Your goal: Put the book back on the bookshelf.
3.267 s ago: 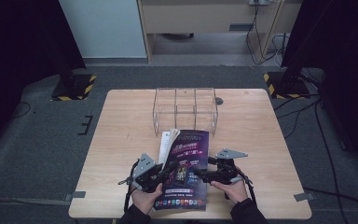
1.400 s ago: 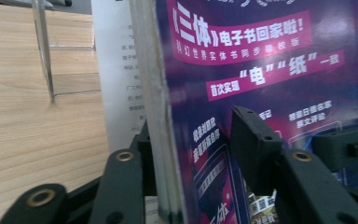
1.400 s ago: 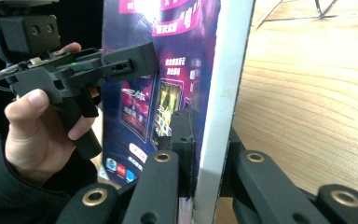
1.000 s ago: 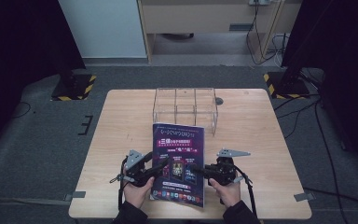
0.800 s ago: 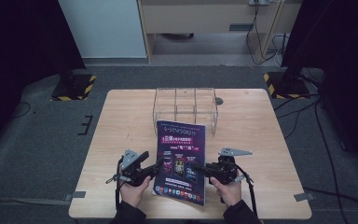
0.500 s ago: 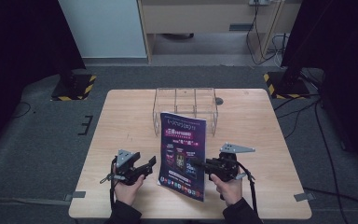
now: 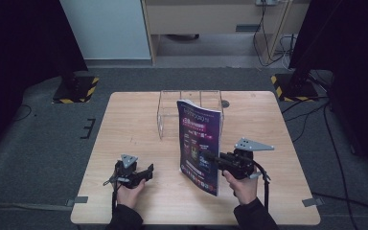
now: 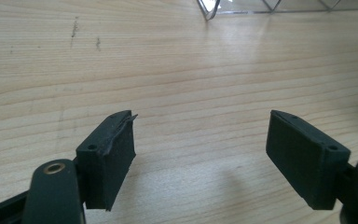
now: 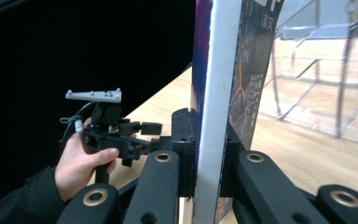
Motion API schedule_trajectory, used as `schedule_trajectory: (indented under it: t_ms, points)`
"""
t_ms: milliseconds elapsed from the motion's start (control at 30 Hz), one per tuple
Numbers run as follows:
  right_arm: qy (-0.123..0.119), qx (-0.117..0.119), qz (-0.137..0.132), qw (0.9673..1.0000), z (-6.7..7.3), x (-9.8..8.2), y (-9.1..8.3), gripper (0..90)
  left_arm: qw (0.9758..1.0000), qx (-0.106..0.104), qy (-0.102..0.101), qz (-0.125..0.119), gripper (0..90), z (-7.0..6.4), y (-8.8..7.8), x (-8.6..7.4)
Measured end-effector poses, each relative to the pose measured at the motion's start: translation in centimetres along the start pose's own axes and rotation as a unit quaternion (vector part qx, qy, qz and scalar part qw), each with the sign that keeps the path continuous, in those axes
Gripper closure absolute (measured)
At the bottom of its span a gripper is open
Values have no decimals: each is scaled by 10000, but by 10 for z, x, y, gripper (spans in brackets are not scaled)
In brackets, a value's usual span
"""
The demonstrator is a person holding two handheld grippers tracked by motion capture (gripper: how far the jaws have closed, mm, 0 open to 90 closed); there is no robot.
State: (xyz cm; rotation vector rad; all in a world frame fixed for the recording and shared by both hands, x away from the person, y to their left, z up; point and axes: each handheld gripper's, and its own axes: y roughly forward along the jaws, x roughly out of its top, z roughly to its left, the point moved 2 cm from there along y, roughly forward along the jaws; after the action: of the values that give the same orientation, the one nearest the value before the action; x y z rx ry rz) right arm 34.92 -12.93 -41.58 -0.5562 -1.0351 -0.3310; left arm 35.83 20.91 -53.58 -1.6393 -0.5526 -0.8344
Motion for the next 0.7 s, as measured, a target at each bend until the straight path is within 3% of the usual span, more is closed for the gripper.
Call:
schedule_trajectory:
  t_ms: [267, 700]
  points:
    - [-103, -225, -298, 9993, -6, 20, -21, 830, 9998, 111, 70, 117, 208, 2, 6, -3]
    - [-222, -646, -544, 9962, -18, 42, -41, 830, 9989, 248, 244, 301, 197, 1, 13, -5]
